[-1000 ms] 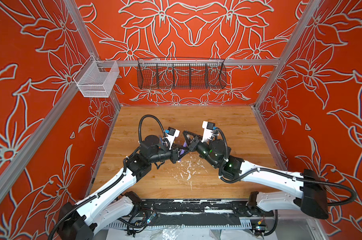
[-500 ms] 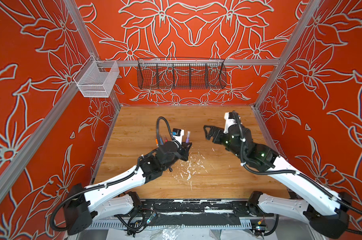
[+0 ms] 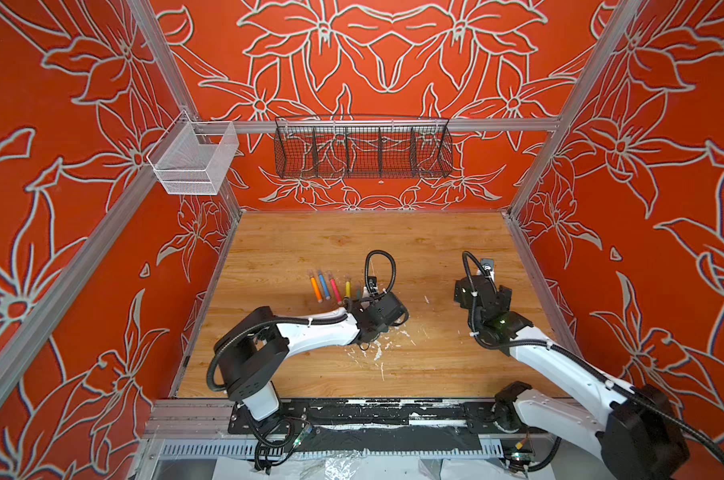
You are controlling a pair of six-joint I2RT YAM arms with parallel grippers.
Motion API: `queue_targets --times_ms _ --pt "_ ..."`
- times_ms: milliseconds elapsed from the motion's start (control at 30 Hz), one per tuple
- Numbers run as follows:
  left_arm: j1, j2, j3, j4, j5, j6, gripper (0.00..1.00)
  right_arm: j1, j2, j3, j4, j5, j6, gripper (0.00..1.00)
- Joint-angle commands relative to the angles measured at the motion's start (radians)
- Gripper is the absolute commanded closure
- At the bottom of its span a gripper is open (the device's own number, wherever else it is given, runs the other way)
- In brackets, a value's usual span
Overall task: Insert the pens into the pen caps
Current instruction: 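Lower the capped purple marker beside the green marker with the left gripper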
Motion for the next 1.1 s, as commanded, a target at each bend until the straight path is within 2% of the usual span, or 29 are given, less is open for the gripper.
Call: queue_targets --times_ms 0,67,233,567,833,1067 --pt "0.002 0.079 0.066 -0.086 -0.042 -0.050 1.00 -0.050 0.007 0.021 0.105 -0.005 -0.043 0.02" --pt "0.006 0.125 0.095 -0.103 -0.043 -0.050 1.00 -0.055 0.025 0.022 0.110 0.028 -0.050 0.02" --pt "0.033 0.203 0.141 -0.118 -0.040 -0.055 1.00 -0.083 0.069 0.027 0.101 0.009 -0.043 0.02" --pt "0.094 0.251 0.192 -0.154 -0.019 -0.028 1.00 -0.104 0.068 0.018 0.097 -0.040 -0.031 0.02" --pt "0.104 0.271 0.276 -0.222 -0.029 0.006 0.81 -0.105 0.057 0.009 0.105 -0.015 -0.045 0.02" --pt "0.104 0.176 0.331 -0.269 -0.051 0.066 0.67 -0.105 0.032 -0.038 0.168 0.030 -0.104 0.02"
